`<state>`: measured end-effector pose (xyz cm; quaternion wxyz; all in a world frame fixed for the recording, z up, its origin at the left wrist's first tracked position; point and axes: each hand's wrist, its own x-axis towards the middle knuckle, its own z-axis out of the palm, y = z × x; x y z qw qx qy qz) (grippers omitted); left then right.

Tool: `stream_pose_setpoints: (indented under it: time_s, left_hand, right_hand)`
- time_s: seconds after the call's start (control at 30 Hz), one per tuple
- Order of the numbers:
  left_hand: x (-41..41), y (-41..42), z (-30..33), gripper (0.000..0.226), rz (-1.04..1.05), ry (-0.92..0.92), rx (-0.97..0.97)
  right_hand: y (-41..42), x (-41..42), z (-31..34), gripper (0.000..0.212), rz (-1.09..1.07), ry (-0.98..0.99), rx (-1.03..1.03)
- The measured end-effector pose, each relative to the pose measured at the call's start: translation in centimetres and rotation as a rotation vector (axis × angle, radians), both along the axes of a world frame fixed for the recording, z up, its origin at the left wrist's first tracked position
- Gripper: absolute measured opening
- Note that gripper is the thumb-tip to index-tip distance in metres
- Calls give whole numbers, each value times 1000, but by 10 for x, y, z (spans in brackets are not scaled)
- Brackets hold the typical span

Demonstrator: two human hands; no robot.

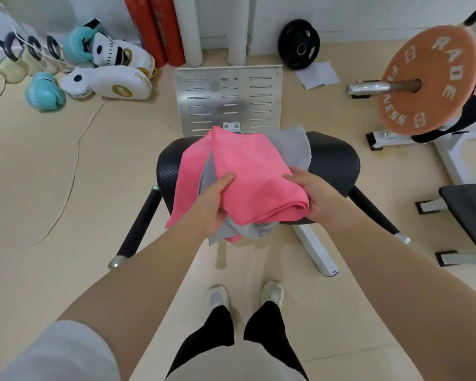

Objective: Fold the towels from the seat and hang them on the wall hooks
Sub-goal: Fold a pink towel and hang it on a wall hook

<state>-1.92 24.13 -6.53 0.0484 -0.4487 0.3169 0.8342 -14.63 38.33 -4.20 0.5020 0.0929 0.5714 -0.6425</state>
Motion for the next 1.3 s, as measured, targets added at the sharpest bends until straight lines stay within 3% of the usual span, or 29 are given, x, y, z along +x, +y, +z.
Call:
stream_pose_setpoints:
  time_s: [0.07,0.17,0.27,0.47,0.57,0.63,0.73,0.83,0.93,1.07,1.2,1.3]
  left_hand:
    - [2,1,6,26,95,60,75]
    - [3,5,15,28,110,144,117]
    - [2,12,23,25,61,180,141]
    - [0,18,28,40,-38,151,119]
    - [0,22,33,29,5,66,70]
    - [-2,24,34,28,21,10,40]
    - [-4,29,34,33,41,-41,-4]
    - [-3,35,28,41,55,-102,-80]
    - [-2,38,20,44,84,-126,-108]
    - [0,43,21,18,82,-177,-157]
    - [3,49,24,17,104,-189,-202]
    - [9,45,25,15,102,-149,-197]
  right_hand:
    - [4,-3,2,48,-18,54,132]
    - [8,-5,11,13,124,139,213]
    - [14,-6,19,4,302,212,204]
    - [35,-10,26,52,703,393,191]
    - [40,-9,30,48,897,675,315]
    - [40,-4,28,34,883,912,398]
    - [39,4,26,19,654,1131,515]
    - [43,14,24,10,455,1136,560]
    - [51,30,18,6,459,1143,608]
    - [67,44,8,18,270,1068,584]
    - [73,41,9,48,232,816,303]
    - [71,41,17,44,299,705,215]
